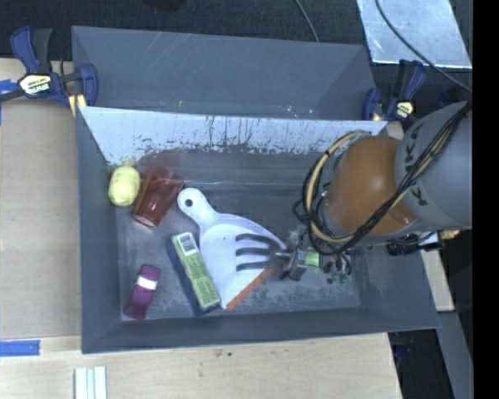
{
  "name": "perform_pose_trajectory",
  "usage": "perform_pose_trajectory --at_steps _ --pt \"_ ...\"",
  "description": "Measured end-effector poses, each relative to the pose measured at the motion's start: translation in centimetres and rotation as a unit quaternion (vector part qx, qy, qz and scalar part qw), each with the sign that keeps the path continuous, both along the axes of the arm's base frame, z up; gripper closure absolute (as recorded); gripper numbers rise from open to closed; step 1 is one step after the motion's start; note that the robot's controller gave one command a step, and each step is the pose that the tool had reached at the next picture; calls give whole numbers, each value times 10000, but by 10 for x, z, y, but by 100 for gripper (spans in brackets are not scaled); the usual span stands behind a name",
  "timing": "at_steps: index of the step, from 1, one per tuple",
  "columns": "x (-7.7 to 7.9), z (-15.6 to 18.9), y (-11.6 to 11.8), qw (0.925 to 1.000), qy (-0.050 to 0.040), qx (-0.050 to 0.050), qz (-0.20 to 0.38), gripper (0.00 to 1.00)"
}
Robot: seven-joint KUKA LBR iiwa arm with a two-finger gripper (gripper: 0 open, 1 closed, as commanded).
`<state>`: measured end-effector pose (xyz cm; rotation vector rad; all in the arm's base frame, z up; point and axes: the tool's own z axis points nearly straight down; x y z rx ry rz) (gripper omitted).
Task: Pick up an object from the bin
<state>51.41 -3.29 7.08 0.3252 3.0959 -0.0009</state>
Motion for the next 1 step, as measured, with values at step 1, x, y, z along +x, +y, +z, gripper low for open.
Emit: perform_pose_trajectory --at_steps 1 --pt "1 7 1 10000 -29 -7 11 100"
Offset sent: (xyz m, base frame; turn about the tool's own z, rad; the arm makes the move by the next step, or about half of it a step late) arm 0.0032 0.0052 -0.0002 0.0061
